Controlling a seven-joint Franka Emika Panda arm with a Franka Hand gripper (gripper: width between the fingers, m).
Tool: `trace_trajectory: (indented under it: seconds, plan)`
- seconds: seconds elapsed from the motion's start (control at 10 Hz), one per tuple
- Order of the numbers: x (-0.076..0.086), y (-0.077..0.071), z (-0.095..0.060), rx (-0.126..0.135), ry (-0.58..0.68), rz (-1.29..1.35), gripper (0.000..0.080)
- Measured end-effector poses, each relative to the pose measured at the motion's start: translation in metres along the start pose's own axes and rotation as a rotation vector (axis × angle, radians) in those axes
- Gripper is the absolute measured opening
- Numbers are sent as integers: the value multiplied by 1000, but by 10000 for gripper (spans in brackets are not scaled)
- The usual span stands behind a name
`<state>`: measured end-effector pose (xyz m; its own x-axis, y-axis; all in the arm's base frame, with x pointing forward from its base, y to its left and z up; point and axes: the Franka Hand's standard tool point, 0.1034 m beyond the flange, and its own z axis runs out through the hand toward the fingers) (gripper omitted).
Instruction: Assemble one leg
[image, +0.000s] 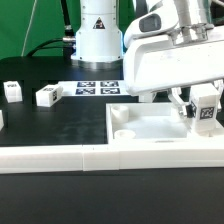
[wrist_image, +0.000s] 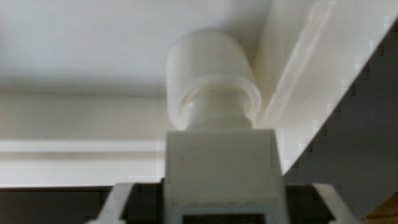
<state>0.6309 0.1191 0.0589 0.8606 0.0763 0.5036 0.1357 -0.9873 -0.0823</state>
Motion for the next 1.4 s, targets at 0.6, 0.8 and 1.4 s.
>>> trace_trajectory:
  seconds: [0.6, 0.8, 1.4]
  plan:
    - [-17, -2, -1, -17, 46, -1, 290]
    - [-19, -2, -1, -16, 39, -1, 486]
    - [-13, 1, -6, -15, 28, 0, 645]
